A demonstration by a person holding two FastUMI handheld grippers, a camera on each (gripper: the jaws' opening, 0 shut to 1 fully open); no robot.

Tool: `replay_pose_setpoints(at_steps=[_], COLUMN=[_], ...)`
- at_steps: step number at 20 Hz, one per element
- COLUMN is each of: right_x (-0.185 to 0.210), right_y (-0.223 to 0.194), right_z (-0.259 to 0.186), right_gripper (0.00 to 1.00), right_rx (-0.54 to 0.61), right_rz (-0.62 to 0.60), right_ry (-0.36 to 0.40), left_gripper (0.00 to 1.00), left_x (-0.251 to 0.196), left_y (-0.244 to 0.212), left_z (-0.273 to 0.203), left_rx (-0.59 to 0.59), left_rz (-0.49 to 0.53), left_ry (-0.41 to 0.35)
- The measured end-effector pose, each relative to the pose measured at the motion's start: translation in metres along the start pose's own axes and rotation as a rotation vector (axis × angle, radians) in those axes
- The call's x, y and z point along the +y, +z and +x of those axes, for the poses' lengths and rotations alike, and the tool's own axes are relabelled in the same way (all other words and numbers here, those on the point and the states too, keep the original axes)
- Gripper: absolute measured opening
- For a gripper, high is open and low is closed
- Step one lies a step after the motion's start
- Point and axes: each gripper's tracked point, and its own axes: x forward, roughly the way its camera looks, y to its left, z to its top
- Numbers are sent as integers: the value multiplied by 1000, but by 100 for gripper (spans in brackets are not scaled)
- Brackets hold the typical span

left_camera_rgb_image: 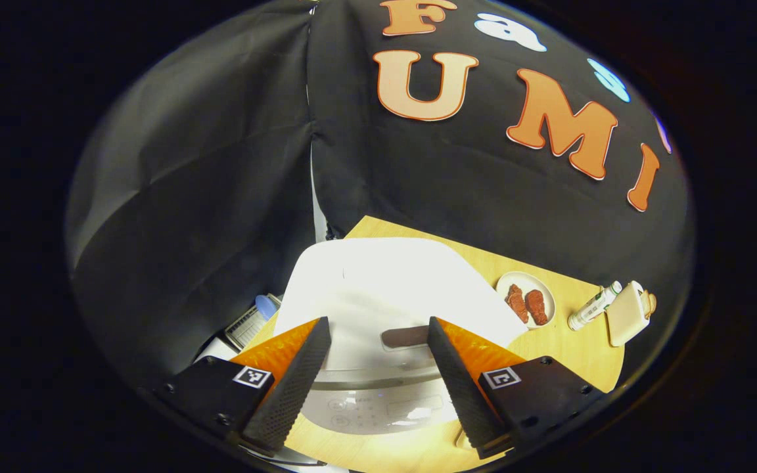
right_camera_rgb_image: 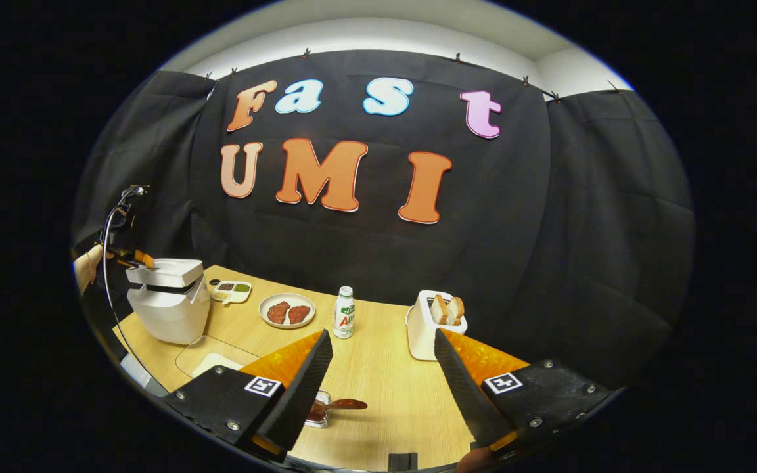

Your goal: Close the left gripper, press the button to open the rice cooker; take a wooden spoon from the chopstick holder with the right hand, scoop a spoonful of rice and pour it into the rice cooker, then put the wooden spoon back into the chopstick holder.

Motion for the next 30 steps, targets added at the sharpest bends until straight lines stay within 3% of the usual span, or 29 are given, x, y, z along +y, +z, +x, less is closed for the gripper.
replay_pose_setpoints(at_steps=[2, 13, 17, 22, 30], right_x=[-2, -4, 3, 3, 0], right_y=[-7, -24, -32, -34, -16], right_z=[0, 7, 10, 11, 13], right_gripper=[96, 96, 96, 96, 96], right_rx=[17, 41, 52, 49, 11], right_rz=[-12, 24, 36, 63, 81], right_ry=[5, 11, 18, 9, -27], left_gripper=[100, 100, 100, 100, 100], left_x=[3, 6, 2, 1, -7], left_y=[-8, -61, -61, -56, -24], left_z=[-1, 13, 16, 17, 1], left_rx=[7, 79, 86, 53, -27], left_rz=[-8, 30, 30, 86, 25], left_ry=[3, 19, -25, -16, -41])
